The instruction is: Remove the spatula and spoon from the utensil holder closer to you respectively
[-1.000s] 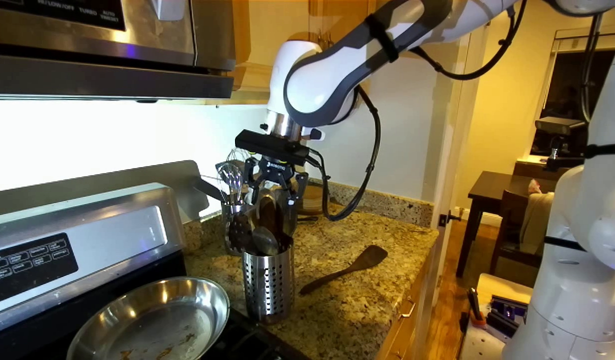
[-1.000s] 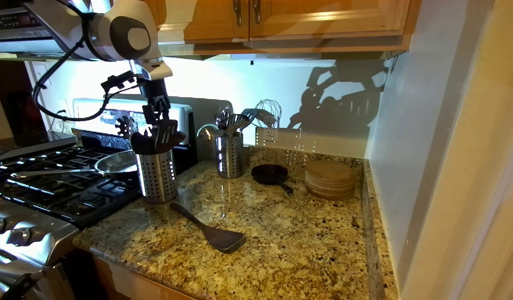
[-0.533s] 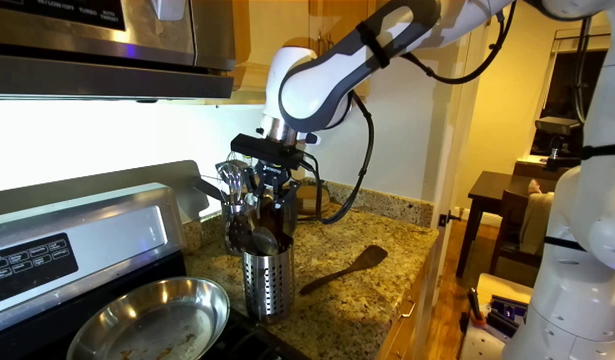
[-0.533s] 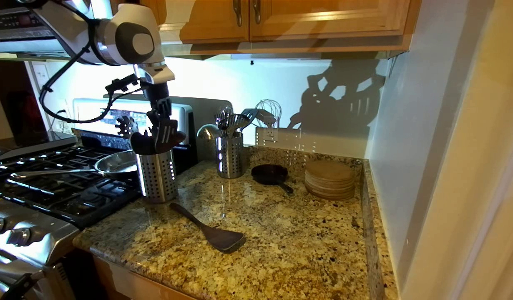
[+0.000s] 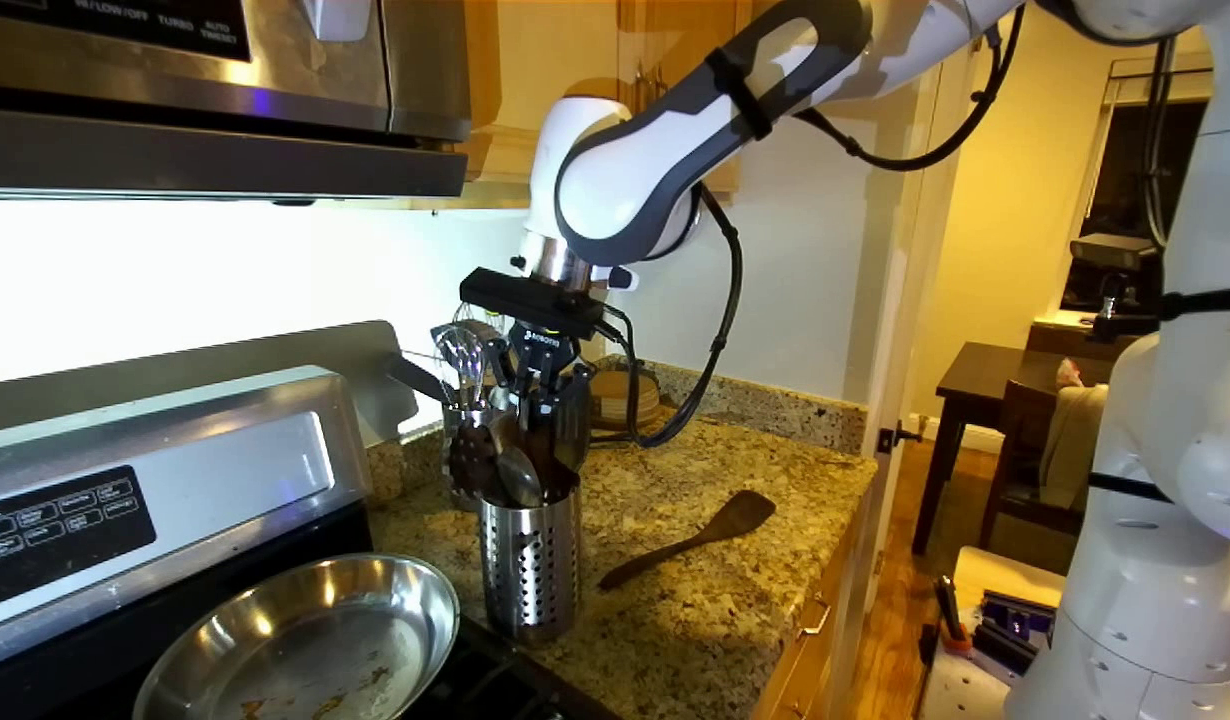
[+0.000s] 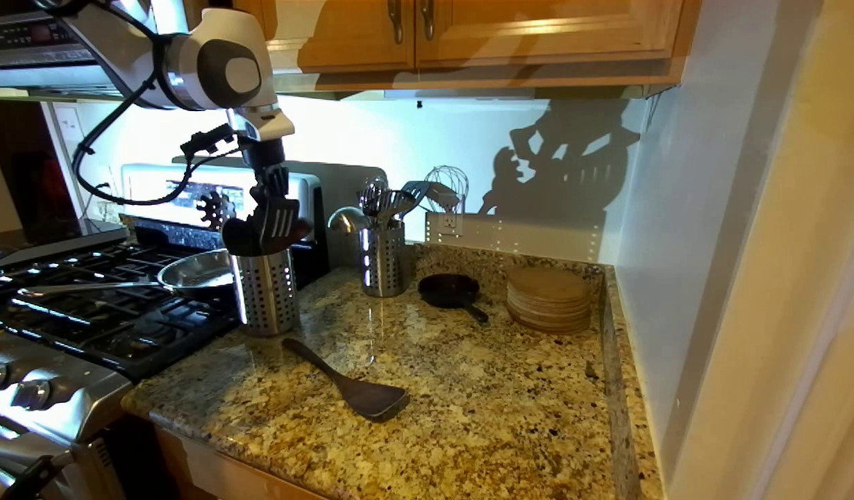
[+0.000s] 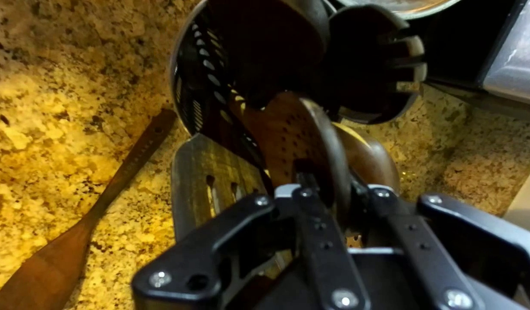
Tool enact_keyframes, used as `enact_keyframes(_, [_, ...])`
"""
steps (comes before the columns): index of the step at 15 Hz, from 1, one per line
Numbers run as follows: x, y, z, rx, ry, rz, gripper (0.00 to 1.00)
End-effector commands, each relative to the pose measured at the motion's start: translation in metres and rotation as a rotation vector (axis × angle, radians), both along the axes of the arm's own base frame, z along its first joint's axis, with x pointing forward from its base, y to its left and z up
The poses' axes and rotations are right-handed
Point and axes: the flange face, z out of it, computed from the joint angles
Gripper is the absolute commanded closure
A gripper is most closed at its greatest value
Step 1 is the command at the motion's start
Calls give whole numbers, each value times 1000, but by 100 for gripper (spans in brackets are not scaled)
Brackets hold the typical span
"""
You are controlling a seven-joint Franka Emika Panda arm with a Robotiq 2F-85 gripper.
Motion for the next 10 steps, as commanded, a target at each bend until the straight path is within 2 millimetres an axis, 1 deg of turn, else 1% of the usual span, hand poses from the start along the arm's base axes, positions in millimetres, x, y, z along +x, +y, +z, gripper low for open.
enact_keyframes(1, [-8,6,8,-6,-21,12,90])
enact_keyframes(5, [-26,18,14,-1,-2,71,91])
enact_keyframes(7, [-37,23,10,-5,23,99,90])
enact_keyframes(10, [-51,24,8,-10,50,115,90])
